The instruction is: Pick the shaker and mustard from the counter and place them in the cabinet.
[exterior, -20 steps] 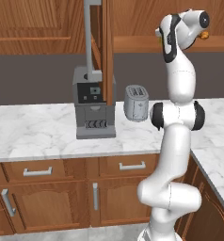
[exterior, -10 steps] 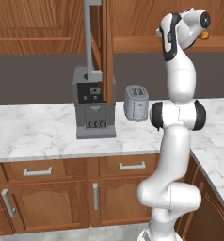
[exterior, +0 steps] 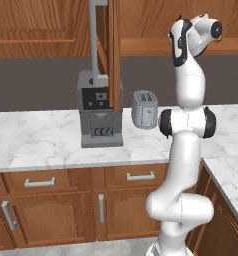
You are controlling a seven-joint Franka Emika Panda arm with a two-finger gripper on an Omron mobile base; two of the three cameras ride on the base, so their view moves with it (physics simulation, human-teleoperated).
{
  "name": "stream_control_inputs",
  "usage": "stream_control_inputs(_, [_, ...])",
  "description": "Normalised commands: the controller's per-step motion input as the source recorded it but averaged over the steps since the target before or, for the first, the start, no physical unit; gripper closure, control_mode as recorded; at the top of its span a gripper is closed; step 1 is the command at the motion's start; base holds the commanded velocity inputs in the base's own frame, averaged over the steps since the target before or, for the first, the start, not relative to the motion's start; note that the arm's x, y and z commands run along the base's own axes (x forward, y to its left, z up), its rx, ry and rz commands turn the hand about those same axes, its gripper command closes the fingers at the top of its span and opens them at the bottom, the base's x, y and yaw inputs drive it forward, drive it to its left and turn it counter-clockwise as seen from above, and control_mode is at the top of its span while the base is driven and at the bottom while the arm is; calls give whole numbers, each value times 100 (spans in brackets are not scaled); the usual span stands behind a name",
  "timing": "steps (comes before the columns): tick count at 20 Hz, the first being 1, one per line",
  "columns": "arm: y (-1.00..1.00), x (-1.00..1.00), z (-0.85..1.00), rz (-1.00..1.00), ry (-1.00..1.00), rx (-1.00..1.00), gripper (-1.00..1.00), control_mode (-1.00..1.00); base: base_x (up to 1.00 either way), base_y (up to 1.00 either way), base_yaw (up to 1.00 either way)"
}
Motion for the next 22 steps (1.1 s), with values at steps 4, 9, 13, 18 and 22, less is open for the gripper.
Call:
stream_control_inputs(4, [-30,59,0,0,0,0,-100,-100,0,0,0])
stream_control_inputs(9, [-15,9,0,0,0,0,-100,-100,0,0,0])
stream_control_inputs(13, [-12,-44,0,0,-1,0,-100,-100,0,0,0])
stream_control_inputs(18, [-1,-99,0,0,-4,0,-100,-100,0,0,0])
stream_control_inputs(22, [0,-100,-2,0,-6,0,-100,-100,0,0,0])
